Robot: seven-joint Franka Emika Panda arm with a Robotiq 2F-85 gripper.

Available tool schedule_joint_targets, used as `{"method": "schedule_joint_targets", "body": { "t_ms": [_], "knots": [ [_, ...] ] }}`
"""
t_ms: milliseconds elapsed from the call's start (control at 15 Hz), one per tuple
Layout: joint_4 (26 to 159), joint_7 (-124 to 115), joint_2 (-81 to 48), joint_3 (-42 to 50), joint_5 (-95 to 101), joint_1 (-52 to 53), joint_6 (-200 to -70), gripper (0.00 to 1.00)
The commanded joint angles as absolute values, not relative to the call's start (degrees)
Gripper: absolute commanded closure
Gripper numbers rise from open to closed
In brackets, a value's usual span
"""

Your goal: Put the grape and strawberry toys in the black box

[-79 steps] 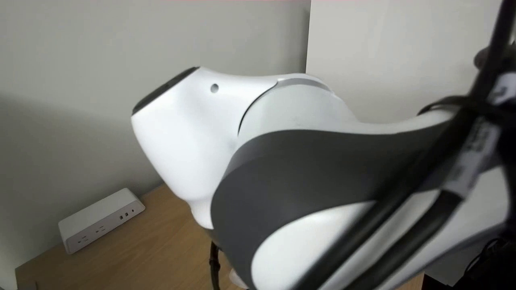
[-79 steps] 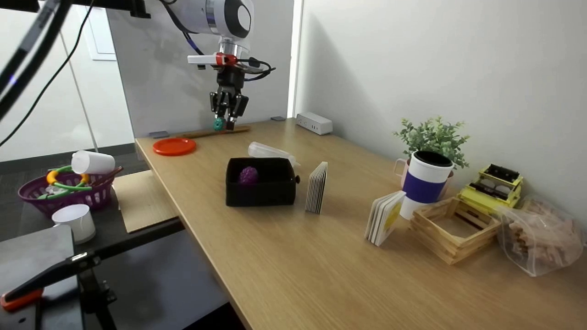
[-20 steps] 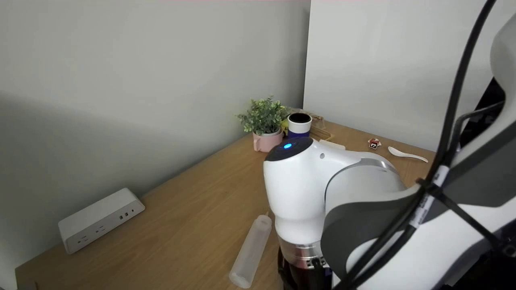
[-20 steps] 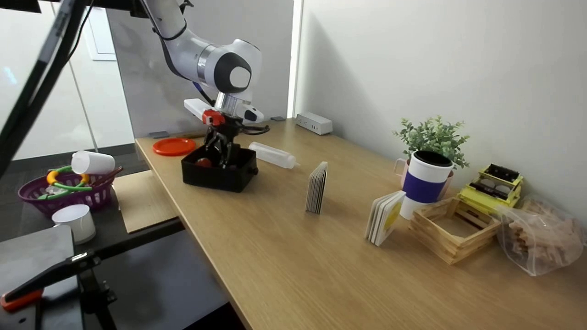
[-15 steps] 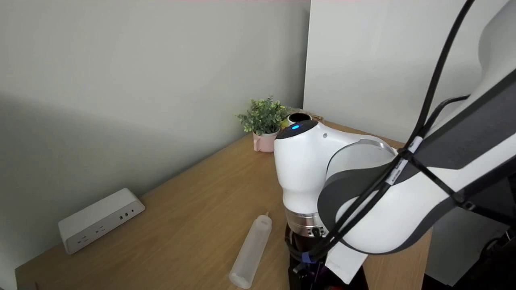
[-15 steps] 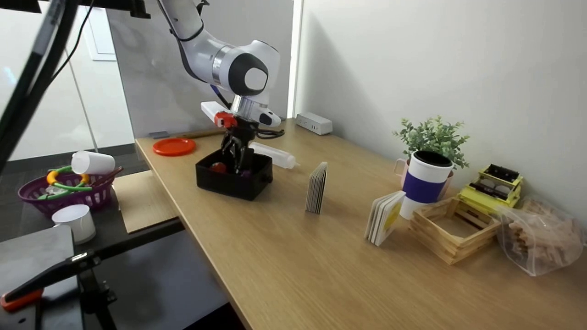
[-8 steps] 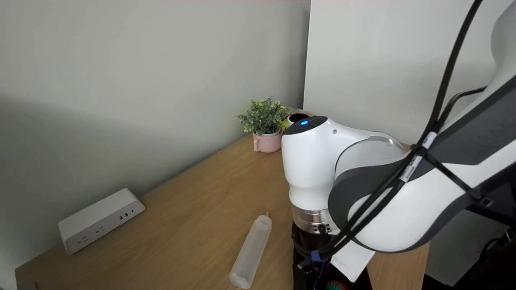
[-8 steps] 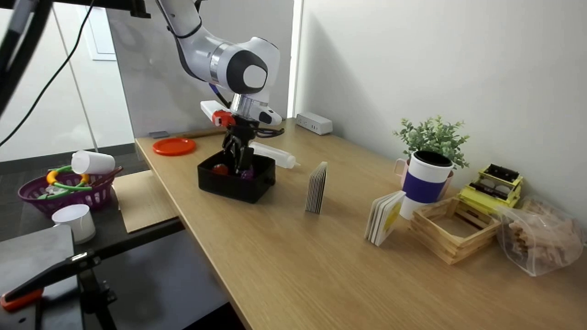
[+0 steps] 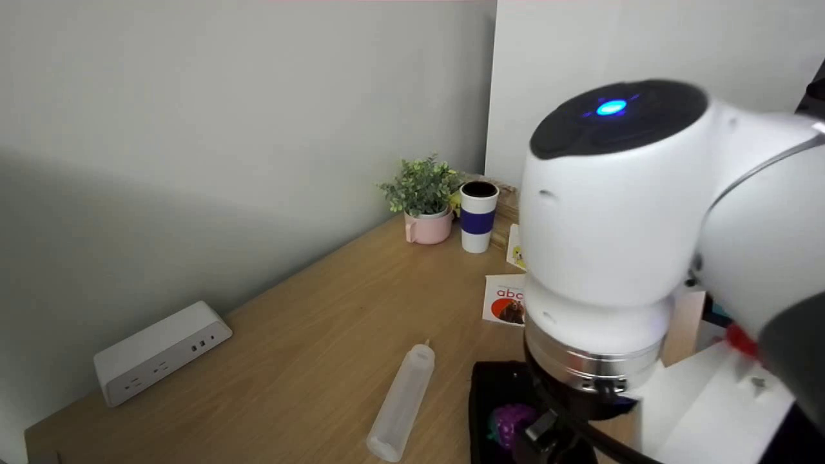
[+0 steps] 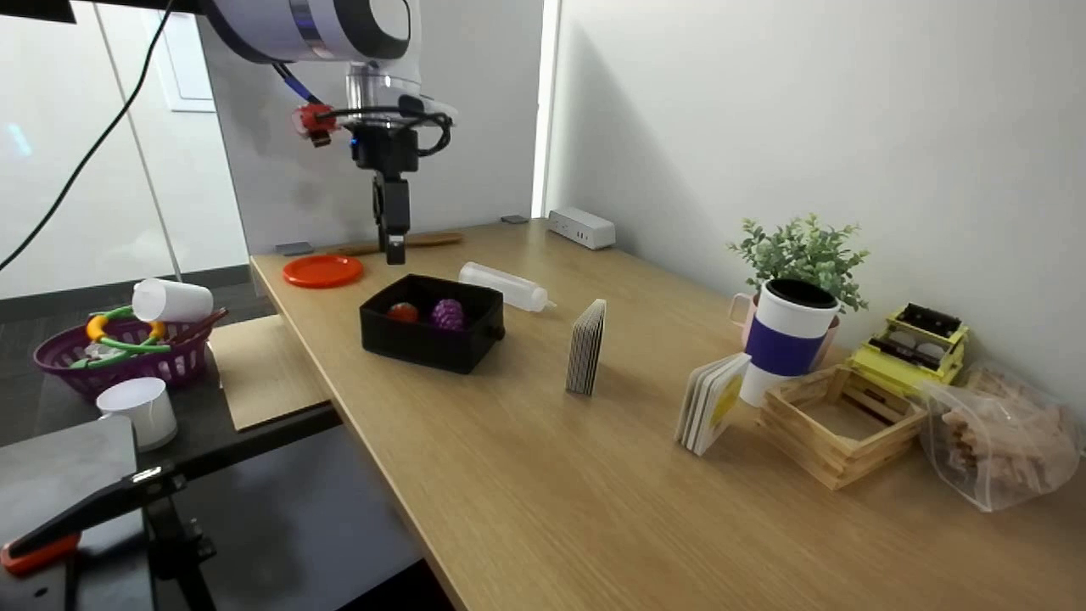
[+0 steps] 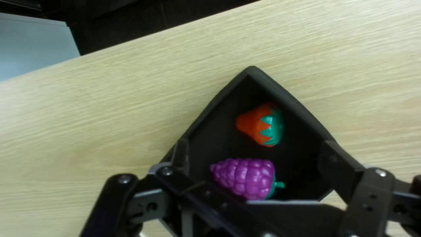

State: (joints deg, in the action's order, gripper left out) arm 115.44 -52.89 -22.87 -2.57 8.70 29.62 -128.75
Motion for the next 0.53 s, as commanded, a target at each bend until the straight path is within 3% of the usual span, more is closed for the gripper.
{"method": "schedule_joint_targets", "body": {
  "t_ms": [0, 467],
  "knots": [
    [120.3, -63.46, -14.25, -4.1, 15.25, 30.49, -121.64, 0.0],
    [119.38, -65.48, -12.38, -9.6, 15.52, 27.32, -117.14, 0.0]
  ]
}}
